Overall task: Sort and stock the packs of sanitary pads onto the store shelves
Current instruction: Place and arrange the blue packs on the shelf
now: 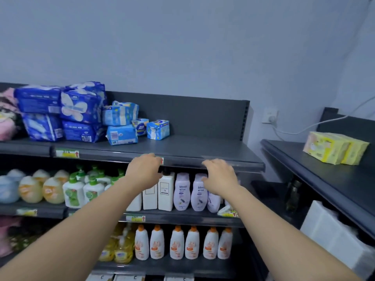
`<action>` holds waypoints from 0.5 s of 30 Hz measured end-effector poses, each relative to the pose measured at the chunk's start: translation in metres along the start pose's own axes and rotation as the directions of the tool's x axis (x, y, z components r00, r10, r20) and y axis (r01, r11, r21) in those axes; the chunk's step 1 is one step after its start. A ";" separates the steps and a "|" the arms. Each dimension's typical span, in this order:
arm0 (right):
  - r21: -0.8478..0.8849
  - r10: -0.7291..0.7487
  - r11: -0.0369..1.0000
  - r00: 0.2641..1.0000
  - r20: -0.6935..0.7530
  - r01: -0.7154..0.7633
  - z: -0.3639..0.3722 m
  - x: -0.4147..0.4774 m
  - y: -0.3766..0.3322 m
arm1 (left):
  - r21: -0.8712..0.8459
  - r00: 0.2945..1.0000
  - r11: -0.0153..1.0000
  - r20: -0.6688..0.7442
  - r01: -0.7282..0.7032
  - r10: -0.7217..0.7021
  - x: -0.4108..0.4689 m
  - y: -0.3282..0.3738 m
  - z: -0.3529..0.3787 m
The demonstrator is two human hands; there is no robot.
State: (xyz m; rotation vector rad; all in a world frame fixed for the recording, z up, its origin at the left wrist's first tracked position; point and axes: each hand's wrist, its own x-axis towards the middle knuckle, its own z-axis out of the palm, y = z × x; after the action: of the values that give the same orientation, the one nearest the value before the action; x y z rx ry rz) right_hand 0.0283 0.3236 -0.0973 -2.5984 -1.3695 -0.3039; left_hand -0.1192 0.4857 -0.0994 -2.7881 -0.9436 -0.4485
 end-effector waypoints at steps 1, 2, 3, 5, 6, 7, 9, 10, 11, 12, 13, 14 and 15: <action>0.012 -0.022 1.000 1.000 -0.002 0.022 0.004 0.016 -0.001 | -0.003 1.000 1.000 -0.005 0.019 -0.019 0.011 -0.005 0.003; 0.023 -0.044 0.999 0.999 -0.004 0.044 0.007 0.034 -0.003 | 0.000 0.999 0.999 -0.006 0.041 -0.041 0.023 -0.011 0.007; 0.032 -0.062 0.998 0.998 -0.003 0.062 0.010 0.051 -0.005 | 0.006 0.998 0.998 -0.003 0.059 -0.059 0.035 -0.017 0.009; 0.042 -0.094 0.995 0.996 0.005 0.093 0.016 0.082 -0.009 | 0.020 0.996 0.996 -0.002 0.091 -0.091 0.057 -0.027 0.013; 0.041 -0.108 0.993 0.994 0.006 0.108 0.018 0.096 -0.010 | 0.024 0.994 0.994 -0.007 0.108 -0.108 0.067 -0.033 0.016; 0.040 -0.124 0.991 0.992 0.006 0.124 0.021 0.112 -0.012 | 0.020 0.991 0.991 -0.012 0.130 -0.130 0.078 -0.038 0.018; 0.042 -0.150 0.988 0.989 0.013 0.149 0.026 0.138 -0.014 | 0.006 0.986 0.986 -0.008 0.167 -0.167 0.094 -0.050 0.024; 0.044 -0.164 0.986 0.986 0.018 0.163 0.030 0.151 -0.015 | 0.004 0.983 0.983 -0.002 0.183 -0.183 0.102 -0.057 0.029; 0.045 -0.174 0.984 0.984 0.024 0.173 0.034 0.163 -0.016 | 0.008 0.981 0.981 0.003 0.196 -0.196 0.108 -0.063 0.032; 0.049 -0.183 0.982 0.983 0.033 0.181 0.040 0.174 -0.018 | 0.016 0.978 0.978 0.013 0.208 -0.209 0.114 -0.069 0.036; 0.053 -0.190 0.981 0.981 0.043 0.188 0.045 0.185 -0.020 | 0.028 0.976 0.976 0.024 0.215 -0.216 0.119 -0.074 0.040; 0.060 -0.197 0.979 0.979 0.054 0.194 0.050 0.193 -0.023 | 0.041 0.975 0.975 0.031 0.218 -0.219 0.124 -0.079 0.043; 0.067 -0.205 0.977 0.977 0.064 0.200 0.055 0.203 -0.026 | 0.053 0.974 0.974 0.033 0.222 -0.224 0.131 -0.085 0.047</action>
State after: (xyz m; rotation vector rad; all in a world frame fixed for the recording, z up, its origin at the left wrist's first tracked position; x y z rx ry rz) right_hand 0.1243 0.5130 -0.0941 -2.4464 -1.6457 -0.1975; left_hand -0.0613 0.6381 -0.0955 -2.6669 -1.2658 -0.3955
